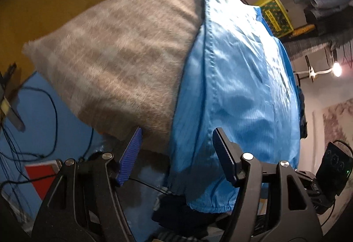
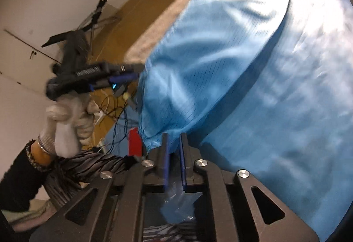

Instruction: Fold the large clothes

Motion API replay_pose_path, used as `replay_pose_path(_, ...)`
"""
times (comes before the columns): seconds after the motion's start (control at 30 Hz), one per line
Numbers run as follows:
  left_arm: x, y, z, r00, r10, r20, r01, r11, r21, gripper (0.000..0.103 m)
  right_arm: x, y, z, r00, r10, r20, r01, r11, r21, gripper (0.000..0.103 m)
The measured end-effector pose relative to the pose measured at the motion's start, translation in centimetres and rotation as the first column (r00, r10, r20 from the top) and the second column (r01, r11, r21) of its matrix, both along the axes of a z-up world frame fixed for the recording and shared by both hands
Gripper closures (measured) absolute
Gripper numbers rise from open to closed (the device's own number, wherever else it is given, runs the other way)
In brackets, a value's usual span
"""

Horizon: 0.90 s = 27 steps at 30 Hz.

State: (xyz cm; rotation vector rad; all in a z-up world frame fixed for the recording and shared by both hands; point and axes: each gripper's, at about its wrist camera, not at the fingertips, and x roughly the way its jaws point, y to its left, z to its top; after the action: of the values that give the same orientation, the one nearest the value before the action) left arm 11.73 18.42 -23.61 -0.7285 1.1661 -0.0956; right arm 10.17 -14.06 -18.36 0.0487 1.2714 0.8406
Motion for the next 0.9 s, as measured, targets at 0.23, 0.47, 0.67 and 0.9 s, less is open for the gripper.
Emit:
replay_pose_path(0.23,-0.3,-0.7,-1.2,1.000,-0.001,-0.016,0.000,0.997,-0.084,0.036,1.7,-1.2,-0.2,0.998,-0.052,0.039,0.053,0.998,-0.022,0.088)
replay_pose_path(0.47,-1.1,-2.7,0.0,1.000,-0.023,-0.016,0.022,1.000,-0.018,0.070,2.2,3.0,-2.9,1.000,-0.009,0.013,0.011,0.996,-0.091,0.088)
replay_pose_path(0.67,-1.7,-4.2,2.0,0.996,-0.067,0.052,0.067,0.998,0.011,0.083,2.2,4.7,-3.8,1.000,0.014,0.009,-0.013,0.996,-0.086,0.088)
replay_pose_path(0.9,-1.6,-3.8,3.2,0.992,-0.069,0.105,0.060,0.995,0.085,0.100,1.9,4.8,-3.7,0.999,0.035,-0.015,-0.036,0.997,-0.069,0.088)
